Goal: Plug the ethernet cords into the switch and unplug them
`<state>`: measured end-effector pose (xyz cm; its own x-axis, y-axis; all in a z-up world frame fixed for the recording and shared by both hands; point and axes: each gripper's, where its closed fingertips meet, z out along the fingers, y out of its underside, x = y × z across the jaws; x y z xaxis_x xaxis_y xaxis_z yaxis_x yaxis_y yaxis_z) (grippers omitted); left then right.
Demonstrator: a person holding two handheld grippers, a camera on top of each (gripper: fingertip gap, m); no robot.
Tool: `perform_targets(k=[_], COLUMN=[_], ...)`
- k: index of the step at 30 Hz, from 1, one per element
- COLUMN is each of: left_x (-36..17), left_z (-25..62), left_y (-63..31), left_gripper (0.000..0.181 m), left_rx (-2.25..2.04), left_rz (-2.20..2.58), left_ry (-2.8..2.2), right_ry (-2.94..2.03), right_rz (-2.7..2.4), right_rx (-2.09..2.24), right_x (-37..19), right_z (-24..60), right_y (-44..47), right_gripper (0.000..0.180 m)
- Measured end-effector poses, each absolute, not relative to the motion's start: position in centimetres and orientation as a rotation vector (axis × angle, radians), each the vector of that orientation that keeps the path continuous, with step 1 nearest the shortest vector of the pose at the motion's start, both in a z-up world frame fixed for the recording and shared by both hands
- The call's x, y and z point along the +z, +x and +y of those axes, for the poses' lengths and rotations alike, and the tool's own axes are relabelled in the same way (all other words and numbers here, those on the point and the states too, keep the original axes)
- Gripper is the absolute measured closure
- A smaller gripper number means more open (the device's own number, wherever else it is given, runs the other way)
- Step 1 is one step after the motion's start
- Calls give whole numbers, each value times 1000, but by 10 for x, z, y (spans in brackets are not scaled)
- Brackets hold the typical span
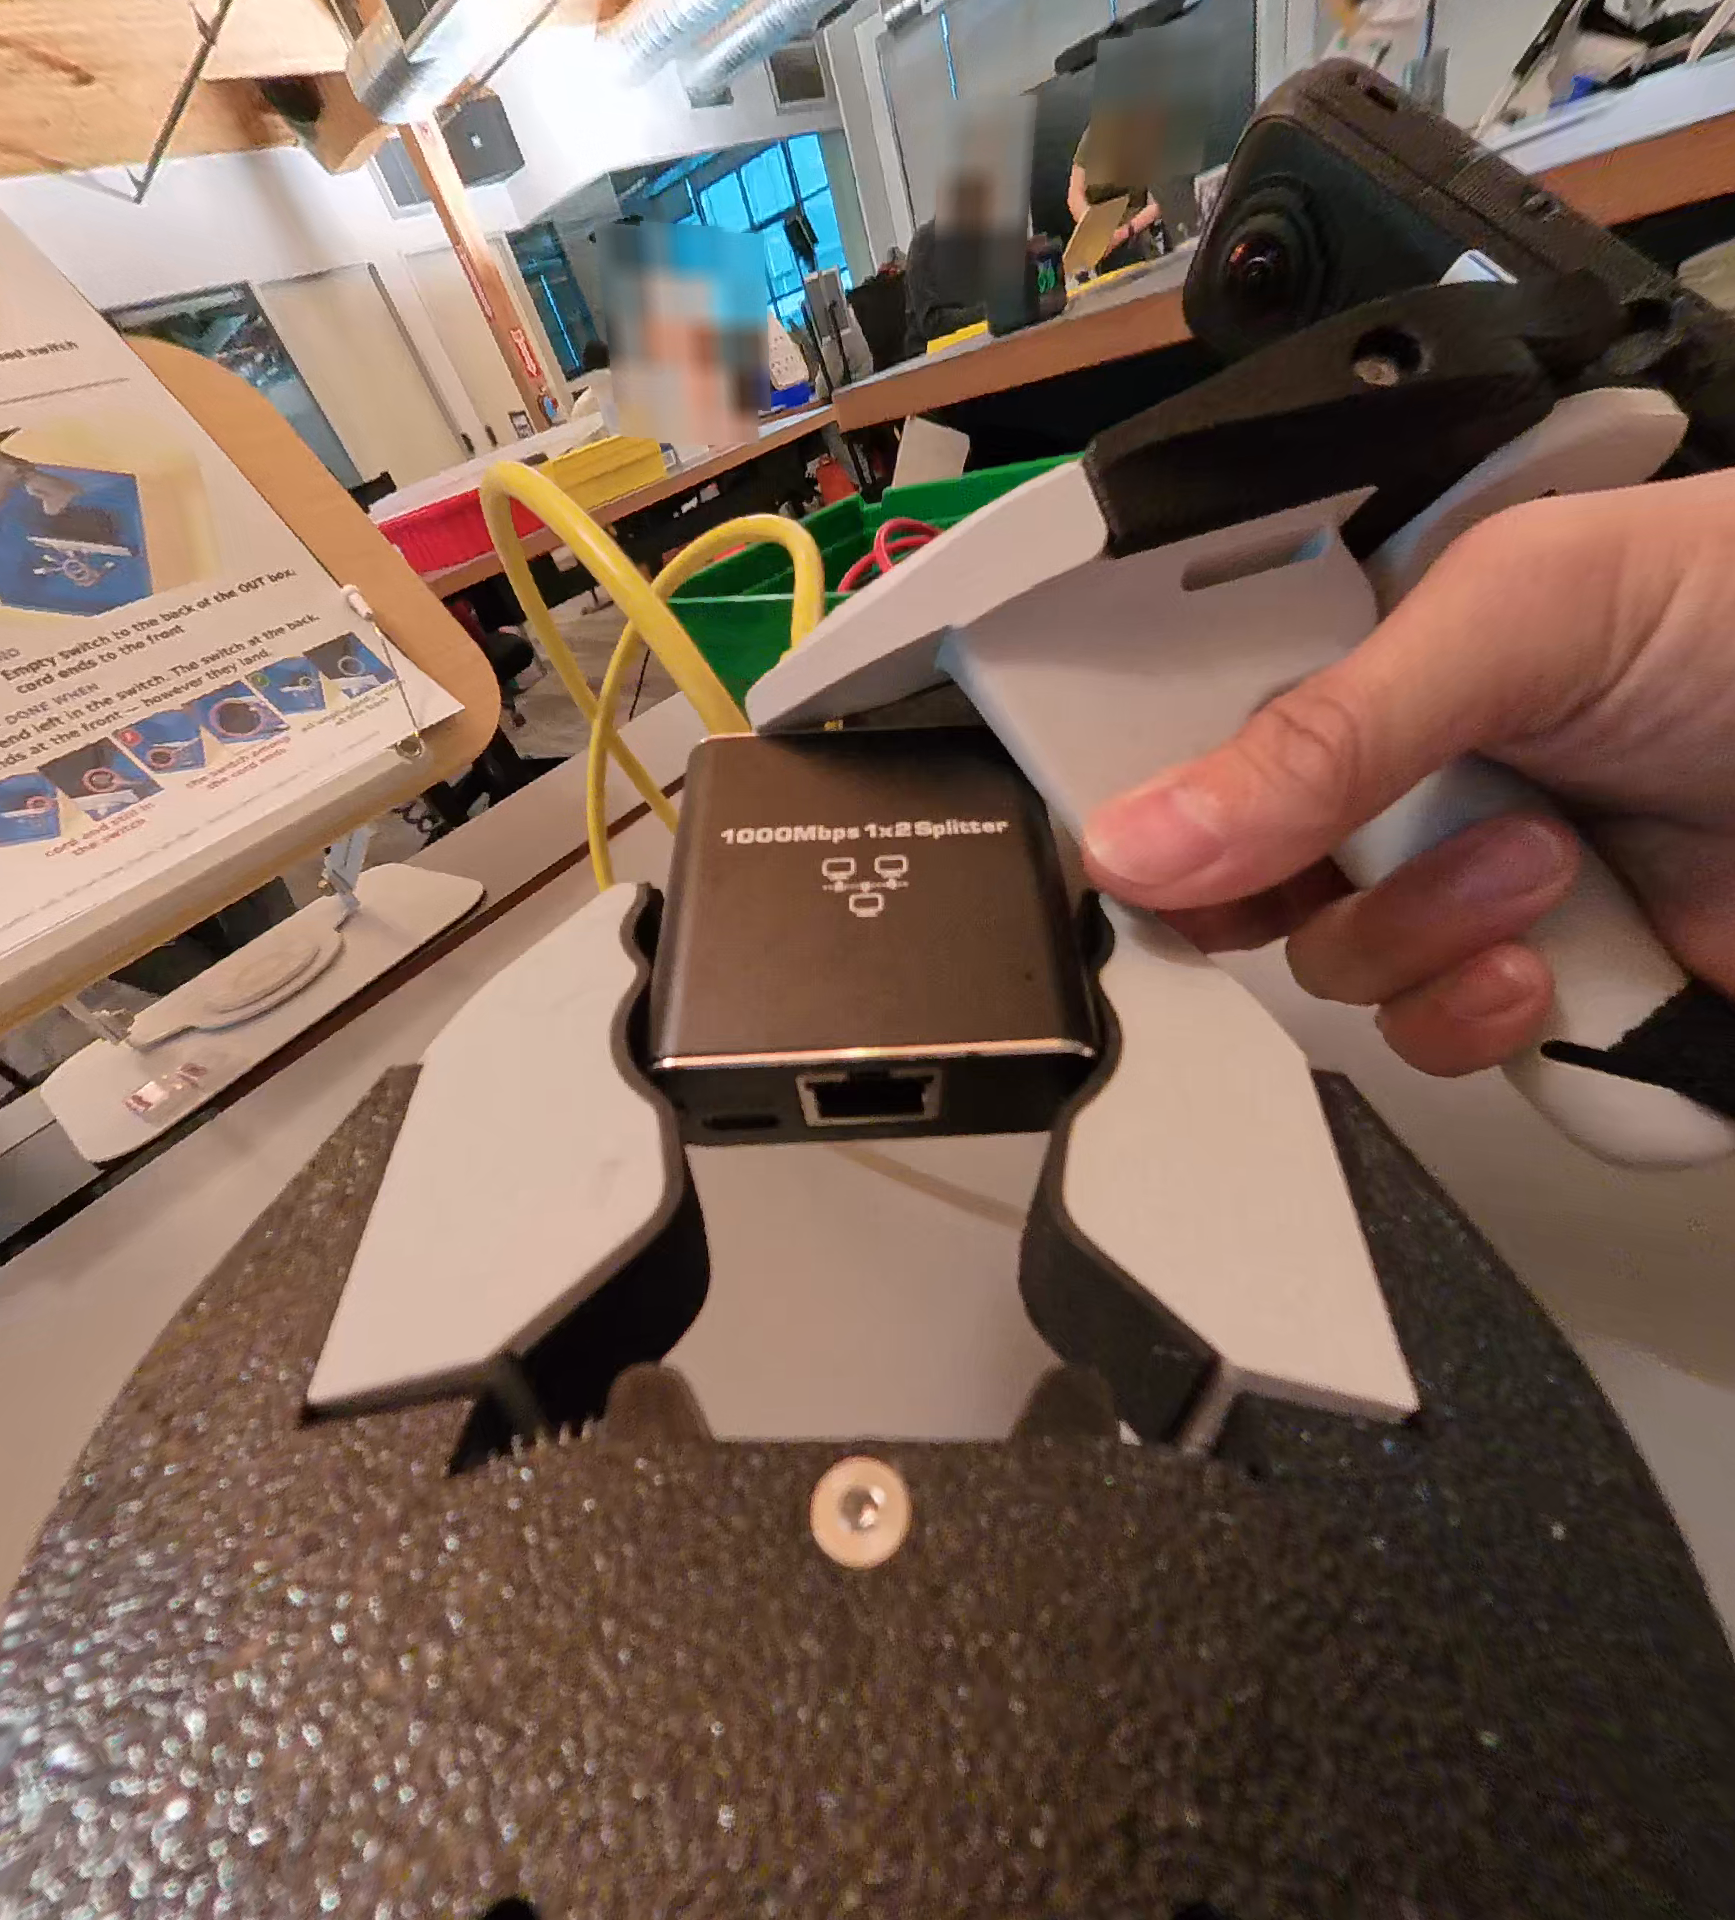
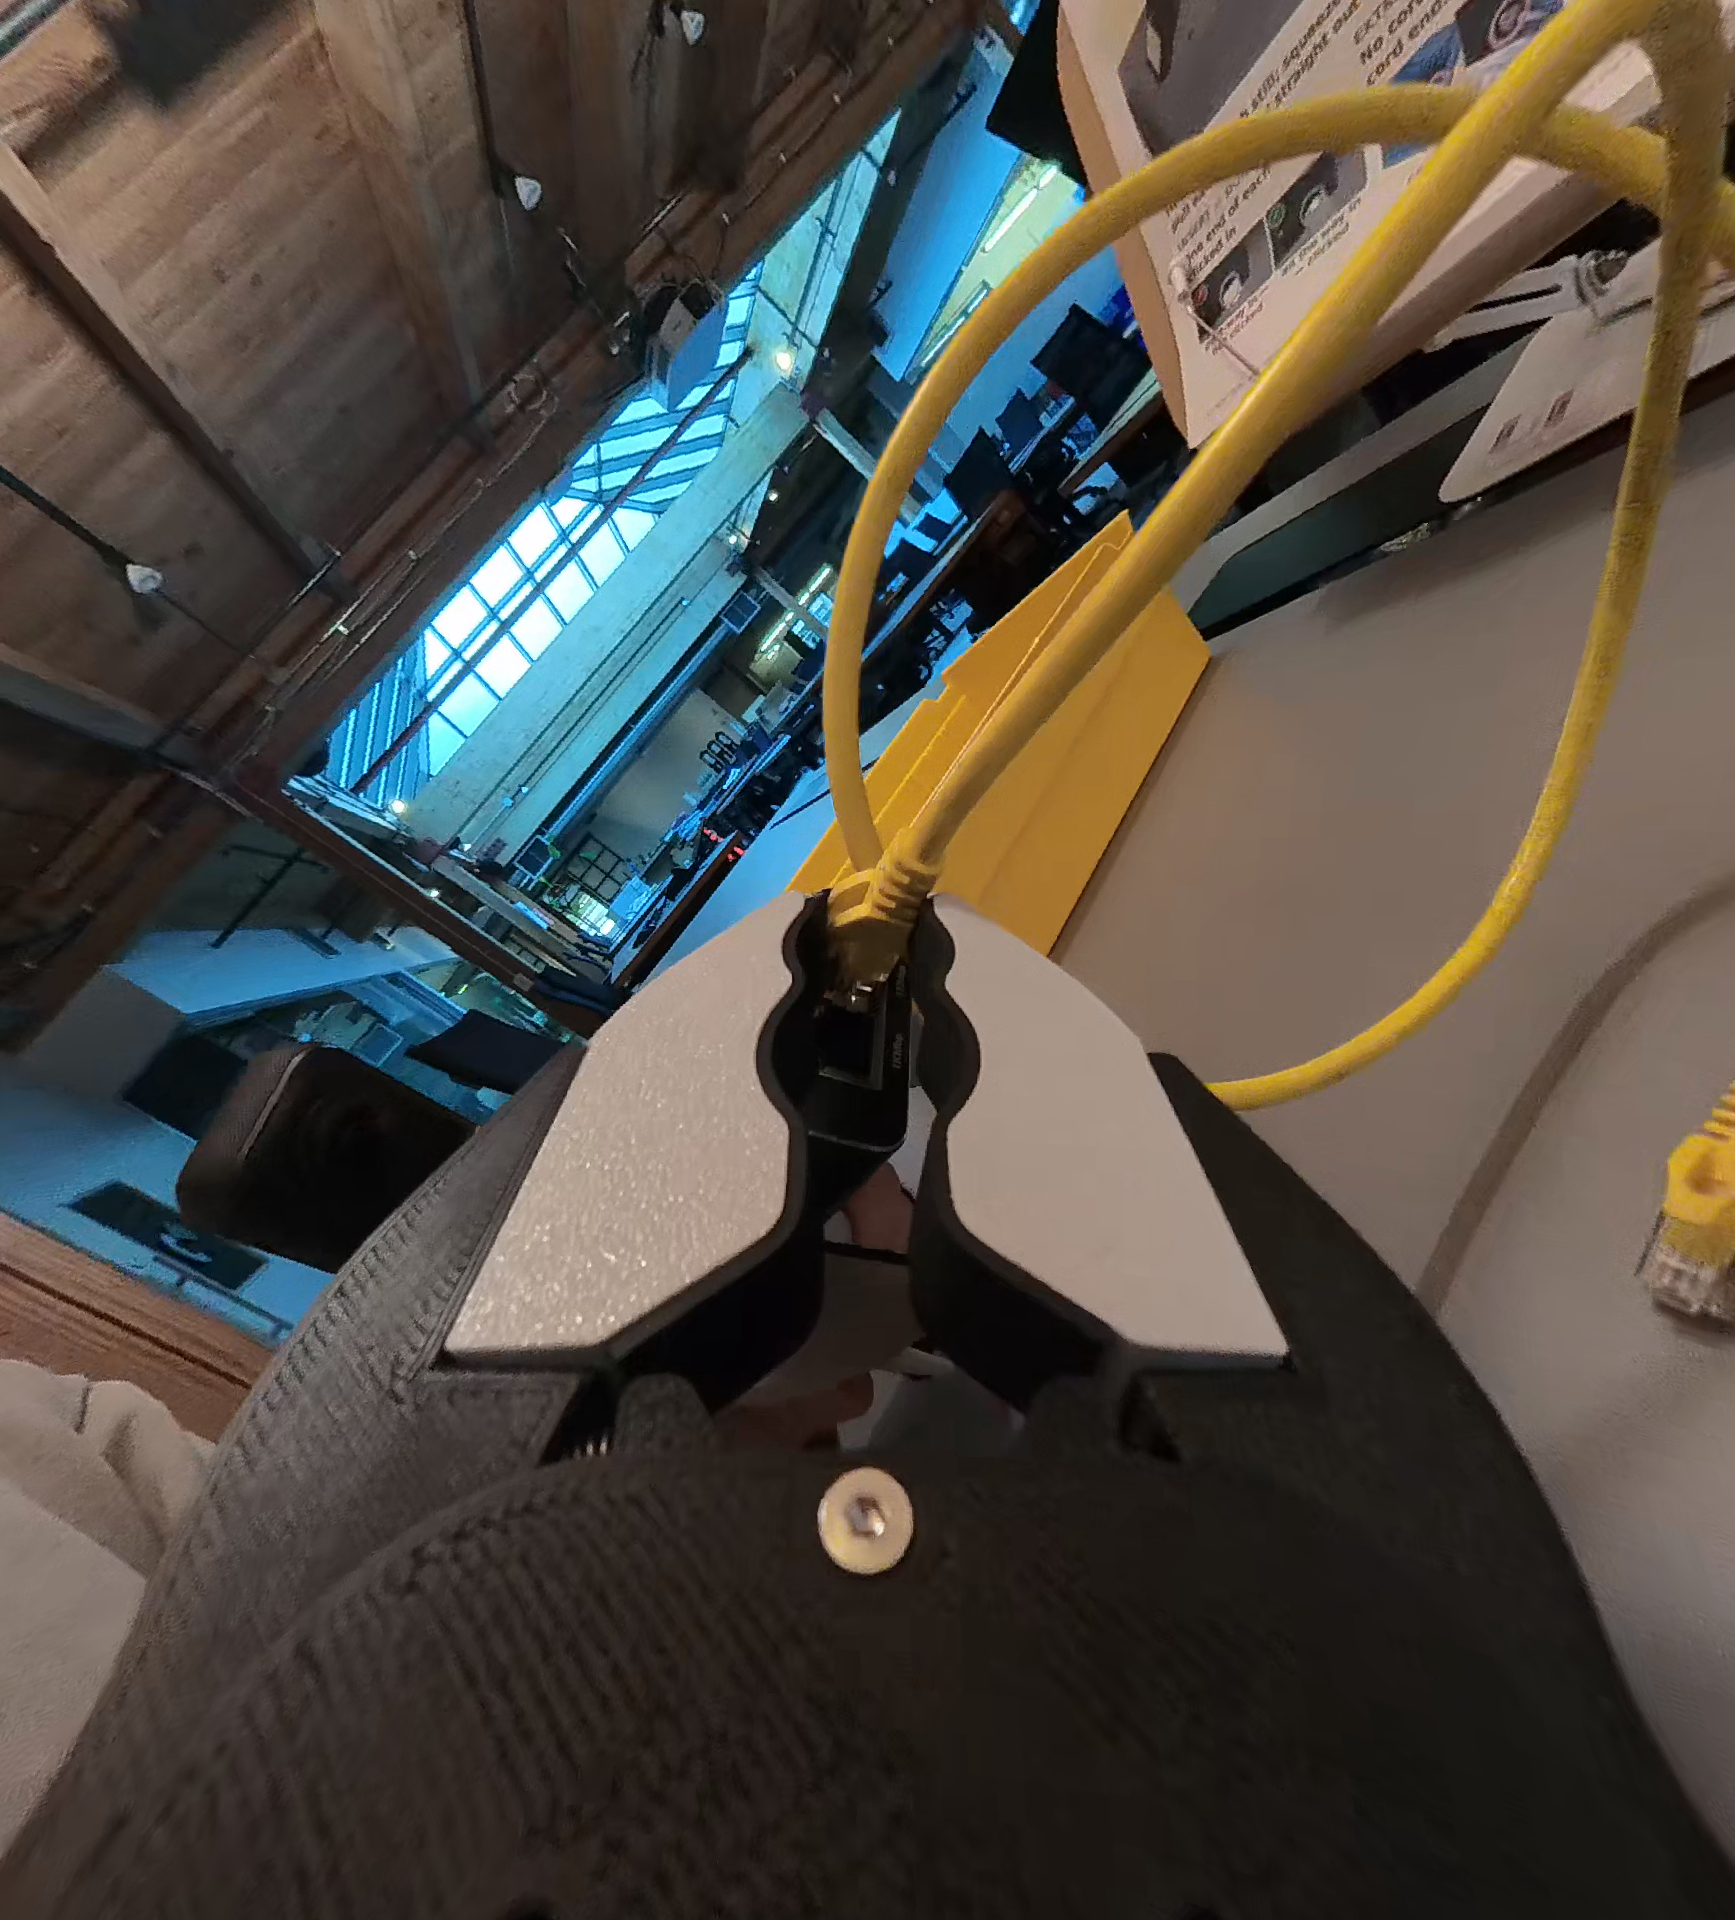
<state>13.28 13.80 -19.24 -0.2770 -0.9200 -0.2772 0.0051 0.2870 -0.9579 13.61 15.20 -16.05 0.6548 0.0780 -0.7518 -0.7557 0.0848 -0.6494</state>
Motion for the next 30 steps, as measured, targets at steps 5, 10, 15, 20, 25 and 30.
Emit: perform_targets(k=[5, 10, 15, 20, 25, 30], left_x=[-197, -200, -198, -196, -195, -193], left_z=[136, 134, 130, 130, 131, 136], left_y=[134, 136, 135, 134, 133, 132], left_gripper=[107, 107, 107, 107, 107, 106], left_rx=[-1168, -1163, -1169, -1180, -1203, -1200], left_rz=[1560, 1575, 1581, 1585, 1588, 1577], left_ry=[-875, -881, -877, -889, -911, -917], right_ry=[-1355, -1357, -1348, -1375, -1415, -1431], right_rz=[607, 580, 580, 571, 559, 543], right_rx=[696, 679, 674, 636, 599, 601], right_x=[-164, -166, -163, -161, -159, -156], right_z=[150, 147, 143, 142, 144, 148], right_y=[137, 138, 138, 137, 136, 133], right_gripper=[163, 163, 163, 163, 163, 163])
